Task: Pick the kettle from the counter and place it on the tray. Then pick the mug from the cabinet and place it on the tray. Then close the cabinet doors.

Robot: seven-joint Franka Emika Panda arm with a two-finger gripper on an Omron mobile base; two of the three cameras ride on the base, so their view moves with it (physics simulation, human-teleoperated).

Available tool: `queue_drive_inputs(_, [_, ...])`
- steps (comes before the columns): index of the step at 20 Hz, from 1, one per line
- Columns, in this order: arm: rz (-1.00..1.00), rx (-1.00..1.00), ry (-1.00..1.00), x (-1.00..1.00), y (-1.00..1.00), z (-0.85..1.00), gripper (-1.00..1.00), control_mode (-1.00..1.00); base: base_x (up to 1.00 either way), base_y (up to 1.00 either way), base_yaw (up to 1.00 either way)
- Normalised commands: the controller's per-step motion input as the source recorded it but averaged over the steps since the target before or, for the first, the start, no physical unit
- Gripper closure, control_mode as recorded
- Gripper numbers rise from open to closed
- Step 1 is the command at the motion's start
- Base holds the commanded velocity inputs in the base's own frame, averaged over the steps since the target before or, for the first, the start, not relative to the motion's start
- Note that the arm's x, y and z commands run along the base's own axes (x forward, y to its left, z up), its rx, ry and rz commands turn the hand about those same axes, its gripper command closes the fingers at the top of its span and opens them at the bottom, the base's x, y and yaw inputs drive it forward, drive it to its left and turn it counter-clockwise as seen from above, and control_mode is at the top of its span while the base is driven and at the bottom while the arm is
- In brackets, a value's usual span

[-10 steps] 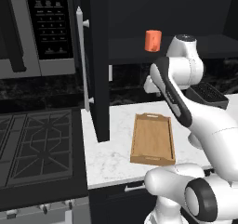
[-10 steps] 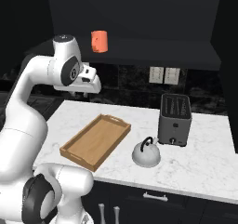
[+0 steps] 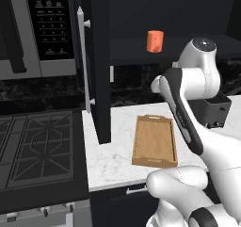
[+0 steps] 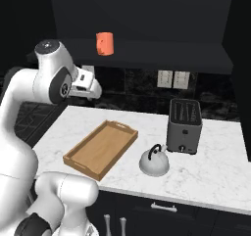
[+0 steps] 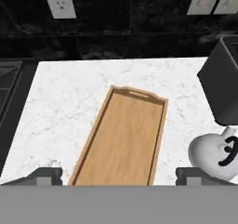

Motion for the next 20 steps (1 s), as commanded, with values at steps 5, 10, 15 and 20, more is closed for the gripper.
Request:
queue_drive_inputs(5, [-0.11,-0.04,-0.59,-0.34,-0.06,0.53,-1.00,-1.00,0.00,0.00,0.00])
queue_drive_inputs(10, [-0.11,-0.01,-0.32,0.01,-0.22,0.72,-1.00,-1.00,0.00,0.00,0.00])
queue_drive_inputs(15, [-0.03,0.00,-0.26,0.15,-0.15,0.85,-1.00,-1.00,0.00,0.00,0.00])
queue_drive_inputs(20, [0.01,-0.01,-0.16,0.33,-0.01,0.50,-1.00,-1.00,0.00,0.00,0.00])
